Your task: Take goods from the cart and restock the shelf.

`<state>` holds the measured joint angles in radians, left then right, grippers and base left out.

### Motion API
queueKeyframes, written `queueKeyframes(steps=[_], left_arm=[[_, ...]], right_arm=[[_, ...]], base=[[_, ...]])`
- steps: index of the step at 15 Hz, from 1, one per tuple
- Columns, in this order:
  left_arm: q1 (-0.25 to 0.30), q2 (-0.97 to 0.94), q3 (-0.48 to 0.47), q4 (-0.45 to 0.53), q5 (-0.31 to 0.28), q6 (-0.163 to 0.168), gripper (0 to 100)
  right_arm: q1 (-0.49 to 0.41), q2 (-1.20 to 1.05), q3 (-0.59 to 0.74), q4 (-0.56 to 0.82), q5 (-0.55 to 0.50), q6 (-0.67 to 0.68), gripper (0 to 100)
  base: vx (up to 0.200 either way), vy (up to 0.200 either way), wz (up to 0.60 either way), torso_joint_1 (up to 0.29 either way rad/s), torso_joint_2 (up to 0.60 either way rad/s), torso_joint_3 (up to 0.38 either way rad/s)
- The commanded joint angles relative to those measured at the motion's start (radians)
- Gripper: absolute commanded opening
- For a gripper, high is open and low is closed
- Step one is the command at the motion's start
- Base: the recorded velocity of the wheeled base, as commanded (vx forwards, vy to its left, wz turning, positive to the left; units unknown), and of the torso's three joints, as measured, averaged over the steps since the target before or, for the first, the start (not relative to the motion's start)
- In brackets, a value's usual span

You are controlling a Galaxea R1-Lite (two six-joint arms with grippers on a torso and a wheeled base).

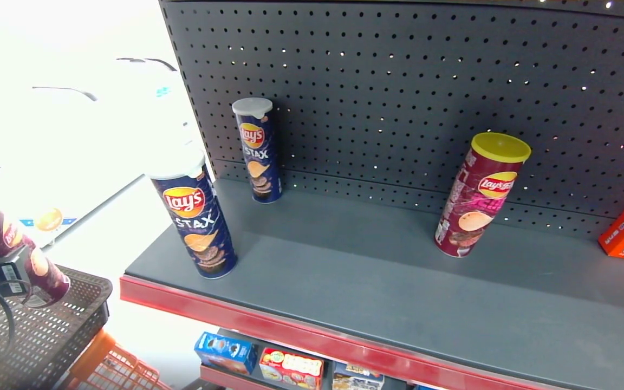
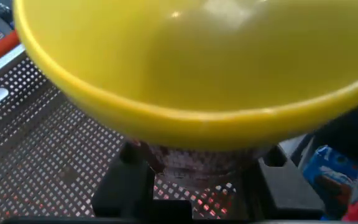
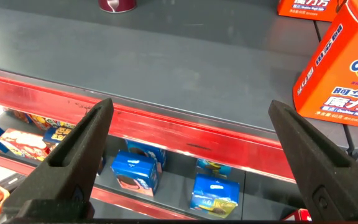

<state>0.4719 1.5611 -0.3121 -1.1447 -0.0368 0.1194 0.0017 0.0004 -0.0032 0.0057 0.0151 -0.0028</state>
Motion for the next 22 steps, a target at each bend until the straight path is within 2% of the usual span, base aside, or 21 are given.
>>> queueKeyframes(steps=[1, 3, 5, 6, 9, 11, 12, 15, 19, 22], left_arm=[[-0.107, -0.288, -0.041, 0.195, -0.014, 0.016, 0], [-0.188, -0.427, -0.051, 0.342, -0.011, 0.023, 0], [-0.246, -0.567, -0.058, 0.497, -0.008, 0.046, 0], [-0.259, -0.599, -0.061, 0.536, -0.006, 0.046, 0], [-0.288, -0.811, -0.062, 0.743, -0.014, 0.048, 0], [-0.352, -0.897, -0.065, 0.838, -0.014, 0.048, 0], [-0.412, -0.957, -0.074, 0.912, -0.012, 0.048, 0], [-0.492, -1.012, -0.085, 0.976, -0.018, 0.049, 0], [-0.607, -1.033, -0.107, 0.976, -0.032, 0.042, 0], [-0.688, -1.061, -0.107, 0.979, -0.035, 0.016, 0]], right_arm=[[0.0, 0.0, 0.0, 0.0, 0.0, 0.0, 100], [0.0, 0.0, 0.0, 0.0, 0.0, 0.0, 100], [0.0, 0.0, 0.0, 0.0, 0.0, 0.0, 100], [0.0, 0.0, 0.0, 0.0, 0.0, 0.0, 100], [0.0, 0.0, 0.0, 0.0, 0.0, 0.0, 100], [0.0, 0.0, 0.0, 0.0, 0.0, 0.0, 100], [0.0, 0.0, 0.002, 0.0, 0.0, 0.0, 100], [0.0, 0.0, 0.0, 0.0, 0.0, 0.0, 100], [0.0, 0.0, 0.0, 0.0, 0.0, 0.0, 100], [0.0, 0.0, 0.0, 0.0, 0.0, 0.0, 100]], base=[[0.0, 0.0, 0.0, 0.0, 0.0, 0.0], [0.0, 0.0, 0.0, 0.0, 0.0, 0.0], [0.0, 0.0, 0.0, 0.0, 0.0, 0.0], [0.0, 0.0, 0.0, 0.0, 0.0, 0.0], [0.0, 0.0, 0.0, 0.0, 0.0, 0.0], [0.0, 0.0, 0.0, 0.0, 0.0, 0.0], [0.0, 0.0, 0.0, 0.0, 0.0, 0.0], [0.0, 0.0, 0.0, 0.0, 0.0, 0.0], [0.0, 0.0, 0.0, 0.0, 0.0, 0.0], [0.0, 0.0, 0.0, 0.0, 0.0, 0.0]])
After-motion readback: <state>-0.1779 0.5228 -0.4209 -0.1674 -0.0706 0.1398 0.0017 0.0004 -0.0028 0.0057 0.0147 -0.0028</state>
